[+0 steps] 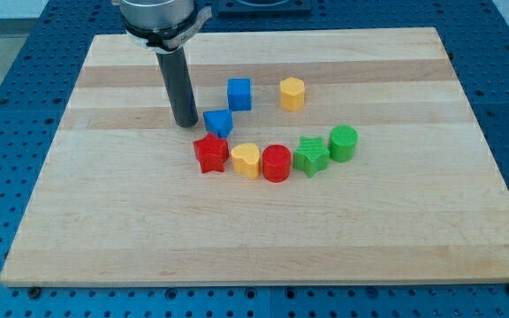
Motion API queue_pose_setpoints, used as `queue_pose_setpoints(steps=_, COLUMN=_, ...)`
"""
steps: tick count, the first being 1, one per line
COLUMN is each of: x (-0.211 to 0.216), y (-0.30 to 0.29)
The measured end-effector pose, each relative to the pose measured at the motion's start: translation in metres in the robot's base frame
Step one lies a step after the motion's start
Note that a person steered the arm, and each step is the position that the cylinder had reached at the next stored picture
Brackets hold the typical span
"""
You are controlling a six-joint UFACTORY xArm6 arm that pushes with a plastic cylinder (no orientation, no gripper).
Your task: Push the blue cube towards top center
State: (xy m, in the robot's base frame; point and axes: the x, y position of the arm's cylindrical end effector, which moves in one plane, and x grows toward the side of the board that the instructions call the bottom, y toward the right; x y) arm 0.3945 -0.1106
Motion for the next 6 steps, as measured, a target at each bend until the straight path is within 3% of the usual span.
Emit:
queue_pose_setpoints(steps=4, x=0.002, y=0.058)
queue_pose_setpoints(steps=6, x=-0.090, y=0.090)
